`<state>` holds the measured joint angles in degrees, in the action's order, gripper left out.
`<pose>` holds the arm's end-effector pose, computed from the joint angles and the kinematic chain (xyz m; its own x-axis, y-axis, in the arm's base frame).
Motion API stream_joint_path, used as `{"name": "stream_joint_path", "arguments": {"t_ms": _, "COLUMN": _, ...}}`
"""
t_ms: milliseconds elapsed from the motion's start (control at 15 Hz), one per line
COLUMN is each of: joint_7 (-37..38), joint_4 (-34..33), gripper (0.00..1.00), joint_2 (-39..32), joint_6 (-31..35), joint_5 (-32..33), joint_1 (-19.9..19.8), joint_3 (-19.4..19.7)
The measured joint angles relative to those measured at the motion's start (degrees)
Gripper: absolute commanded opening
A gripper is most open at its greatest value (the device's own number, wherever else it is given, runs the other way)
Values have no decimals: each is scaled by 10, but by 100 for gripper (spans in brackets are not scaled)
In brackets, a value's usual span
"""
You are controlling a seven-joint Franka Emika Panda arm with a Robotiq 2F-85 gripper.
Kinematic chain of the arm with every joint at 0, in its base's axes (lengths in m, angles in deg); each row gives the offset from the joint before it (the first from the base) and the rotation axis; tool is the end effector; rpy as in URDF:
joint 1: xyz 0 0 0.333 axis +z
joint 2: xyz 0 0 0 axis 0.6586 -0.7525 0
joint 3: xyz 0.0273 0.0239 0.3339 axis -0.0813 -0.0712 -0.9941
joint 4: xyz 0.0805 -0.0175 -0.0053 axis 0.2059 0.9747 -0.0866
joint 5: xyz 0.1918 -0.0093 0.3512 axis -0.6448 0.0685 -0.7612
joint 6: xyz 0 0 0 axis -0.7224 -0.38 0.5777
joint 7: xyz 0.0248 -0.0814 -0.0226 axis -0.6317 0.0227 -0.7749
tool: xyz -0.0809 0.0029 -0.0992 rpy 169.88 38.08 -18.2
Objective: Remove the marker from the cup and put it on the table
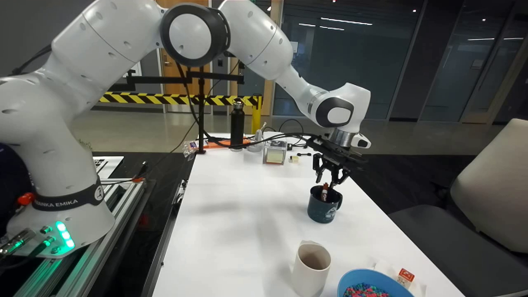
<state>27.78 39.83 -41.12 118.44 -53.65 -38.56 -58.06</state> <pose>0.7533 0.0825 0.2219 0.8432 0.5373 -0.0182 0.5359 -0.8428 -0.0500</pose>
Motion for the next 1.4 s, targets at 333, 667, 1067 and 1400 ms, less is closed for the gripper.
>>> {"name": "stream_joint_path", "arguments": {"t_ms": 333, "joint_7": 0, "joint_4": -1, "gripper": 5, "joint_2": 1, "joint_6": 0, "joint_5": 0, "joint_1": 0, "joint_3": 0}}
{"name": "stream_joint_path", "arguments": {"t_ms": 667, "joint_7": 0, "joint_4": -2, "gripper": 5, "joint_2": 1, "joint_6": 0, "joint_5": 2, "joint_1": 0, "joint_3": 0}}
{"name": "stream_joint_path", "arguments": {"t_ms": 1067, "joint_7": 0, "joint_4": -2, "gripper": 5, "joint_2": 2, "joint_6": 0, "joint_5": 3, "joint_1": 0, "joint_3": 0}}
{"name": "stream_joint_path", "arguments": {"t_ms": 1400, "joint_7": 0, "joint_4": -2, "gripper": 5, "joint_2": 5, "joint_6": 1, "joint_5": 5, "joint_1": 0, "joint_3": 0}}
